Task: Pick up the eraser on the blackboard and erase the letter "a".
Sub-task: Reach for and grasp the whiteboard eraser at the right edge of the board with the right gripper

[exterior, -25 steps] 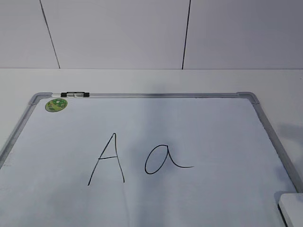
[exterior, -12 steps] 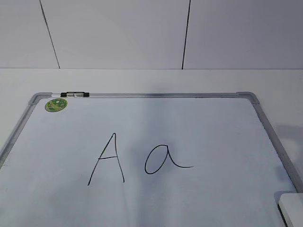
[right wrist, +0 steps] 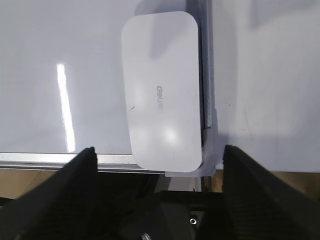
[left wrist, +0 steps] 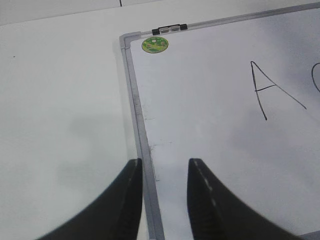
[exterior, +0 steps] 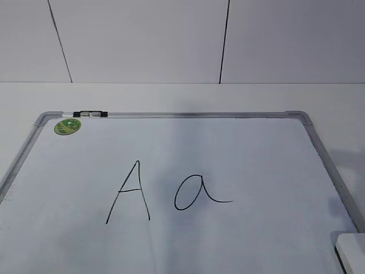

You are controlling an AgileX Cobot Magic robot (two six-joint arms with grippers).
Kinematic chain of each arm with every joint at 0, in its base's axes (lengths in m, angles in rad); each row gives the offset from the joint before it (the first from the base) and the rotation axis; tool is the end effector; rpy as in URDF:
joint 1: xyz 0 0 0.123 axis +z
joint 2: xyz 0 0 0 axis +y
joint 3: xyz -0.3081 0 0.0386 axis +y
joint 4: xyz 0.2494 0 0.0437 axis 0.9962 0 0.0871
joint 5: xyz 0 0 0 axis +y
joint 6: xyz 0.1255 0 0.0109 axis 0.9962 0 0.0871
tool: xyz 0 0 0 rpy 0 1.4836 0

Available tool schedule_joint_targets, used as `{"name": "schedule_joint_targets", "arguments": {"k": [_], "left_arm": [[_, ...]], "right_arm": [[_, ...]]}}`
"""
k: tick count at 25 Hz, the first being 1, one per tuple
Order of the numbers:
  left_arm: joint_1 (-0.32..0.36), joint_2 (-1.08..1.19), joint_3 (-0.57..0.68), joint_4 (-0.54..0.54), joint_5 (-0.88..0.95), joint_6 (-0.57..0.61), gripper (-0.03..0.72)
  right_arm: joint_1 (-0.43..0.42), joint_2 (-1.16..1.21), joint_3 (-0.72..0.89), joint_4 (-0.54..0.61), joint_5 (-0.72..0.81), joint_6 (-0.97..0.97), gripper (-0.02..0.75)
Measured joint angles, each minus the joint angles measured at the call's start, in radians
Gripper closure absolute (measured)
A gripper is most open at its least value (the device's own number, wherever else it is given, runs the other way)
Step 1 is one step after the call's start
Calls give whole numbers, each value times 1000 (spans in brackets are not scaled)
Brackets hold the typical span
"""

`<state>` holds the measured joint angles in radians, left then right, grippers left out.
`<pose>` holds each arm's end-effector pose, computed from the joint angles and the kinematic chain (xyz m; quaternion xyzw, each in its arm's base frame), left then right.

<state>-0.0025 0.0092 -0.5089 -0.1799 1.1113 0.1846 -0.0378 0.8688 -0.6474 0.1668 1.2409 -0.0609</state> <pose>-0.0018 -0.0202 0.2607 0.0863 0.8584 -0.0440 0.5037 0.1087 0.0157 0.2491 0.0077 0.9919 0.0762 0.1012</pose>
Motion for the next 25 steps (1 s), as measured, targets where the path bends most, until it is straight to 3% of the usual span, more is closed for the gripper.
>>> {"name": "schedule_joint_targets", "arguments": {"k": [20,25], "left_arm": [[0,0,0,0,0,0,453],[0,0,0,0,0,0,453]], "right_arm": [[0,47,0,-39,-5,-9,144],[35,49,0,-63,-5,-20,145]]}}
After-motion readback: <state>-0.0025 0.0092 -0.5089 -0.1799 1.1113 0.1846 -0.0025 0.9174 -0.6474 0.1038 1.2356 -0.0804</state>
